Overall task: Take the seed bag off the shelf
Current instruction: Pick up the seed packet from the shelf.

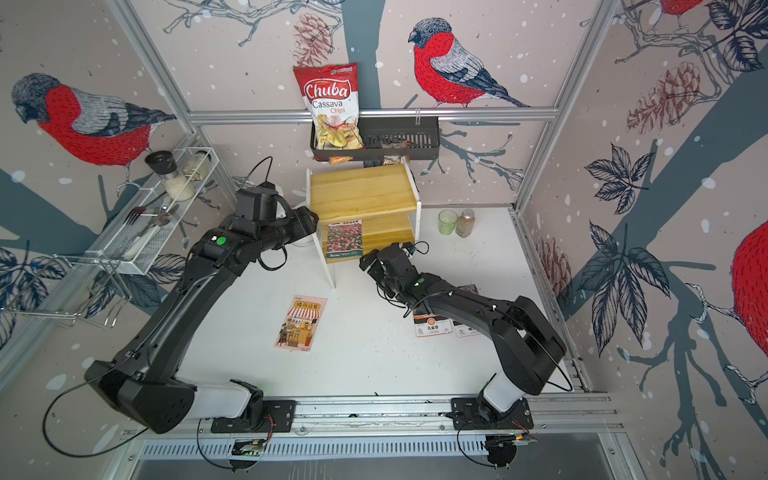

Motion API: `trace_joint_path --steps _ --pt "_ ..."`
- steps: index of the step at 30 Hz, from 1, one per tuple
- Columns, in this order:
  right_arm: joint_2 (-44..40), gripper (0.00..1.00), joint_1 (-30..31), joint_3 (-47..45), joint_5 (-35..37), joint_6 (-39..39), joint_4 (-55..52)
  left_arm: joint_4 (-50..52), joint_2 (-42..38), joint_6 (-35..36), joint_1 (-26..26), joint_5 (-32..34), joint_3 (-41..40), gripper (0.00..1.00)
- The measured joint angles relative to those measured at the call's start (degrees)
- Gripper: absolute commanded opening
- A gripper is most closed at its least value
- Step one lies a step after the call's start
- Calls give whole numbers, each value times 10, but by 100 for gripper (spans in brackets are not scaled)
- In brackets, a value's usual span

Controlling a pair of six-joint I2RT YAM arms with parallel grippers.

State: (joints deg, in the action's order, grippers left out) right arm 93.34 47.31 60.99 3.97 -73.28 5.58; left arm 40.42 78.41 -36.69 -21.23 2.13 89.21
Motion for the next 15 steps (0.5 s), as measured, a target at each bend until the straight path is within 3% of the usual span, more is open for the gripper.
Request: trace_joint_path --steps 12,15 --pt "114 100 0 97 0 10 42 -7 0 -2 0 -2 -7 78" --pt "132 96 0 111 8 2 42 -8 0 -2 0 -3 -7 78"
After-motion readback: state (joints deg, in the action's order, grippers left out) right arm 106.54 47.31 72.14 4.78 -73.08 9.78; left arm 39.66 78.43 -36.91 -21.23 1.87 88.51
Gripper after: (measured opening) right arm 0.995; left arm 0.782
